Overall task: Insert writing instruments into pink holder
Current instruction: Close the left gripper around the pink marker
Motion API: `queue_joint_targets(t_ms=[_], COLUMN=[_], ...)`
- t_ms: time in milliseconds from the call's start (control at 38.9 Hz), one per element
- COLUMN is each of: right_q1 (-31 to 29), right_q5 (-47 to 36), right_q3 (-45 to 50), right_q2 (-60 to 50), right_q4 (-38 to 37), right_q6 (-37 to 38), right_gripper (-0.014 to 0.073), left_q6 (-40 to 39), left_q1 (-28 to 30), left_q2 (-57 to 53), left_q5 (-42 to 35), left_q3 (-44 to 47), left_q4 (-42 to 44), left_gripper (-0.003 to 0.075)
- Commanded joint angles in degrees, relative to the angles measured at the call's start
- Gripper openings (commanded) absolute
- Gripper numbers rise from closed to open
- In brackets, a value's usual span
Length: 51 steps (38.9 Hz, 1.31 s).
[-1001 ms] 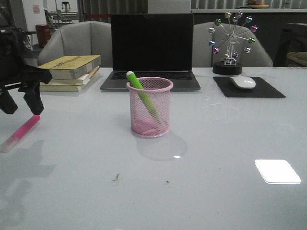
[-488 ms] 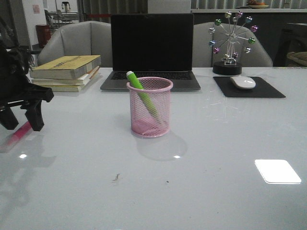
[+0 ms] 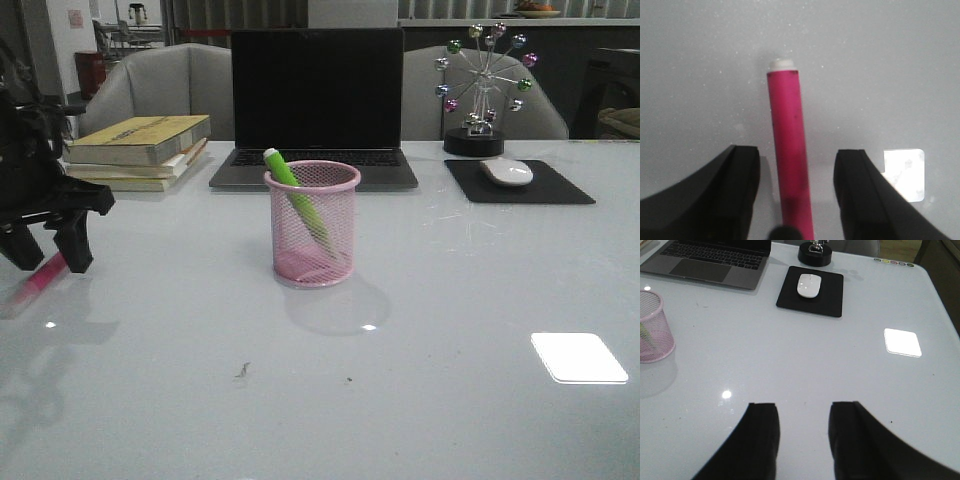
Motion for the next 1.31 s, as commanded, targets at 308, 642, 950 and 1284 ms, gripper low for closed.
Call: queue_joint_targets(t_ms=[308, 642, 950, 1284], right_q1=[-0.26, -0.26, -0.26, -0.26], right_q5=[-4.59, -4.59, -4.59, -4.59], right_q3=[-1.37, -1.37, -1.37, -1.37], right_q2=[0.36, 0.36, 0.36, 0.36], right_q4=[-0.23, -0.23, -0.23, -0.23], right_q6=[-0.13, -0.13, -0.13, -0.13], right_gripper=[0.0377, 0.0377, 0.0377, 0.0377], left_q6=[-0.01, -0.01, -0.11, -0.11], left_q1=[-0.34, -0.34, -0.34, -0.34], left_q2=[-3.04, -3.04, -3.04, -2.01], left_q5=[-2.05, -1.50, -1.52, -1.17], left_q3=[-1.91, -1.91, -1.91, -1.91], left_q4=[0.64, 0.64, 0.64, 0.64], left_gripper=[0.0393, 0.0393, 0.0393, 0.0393])
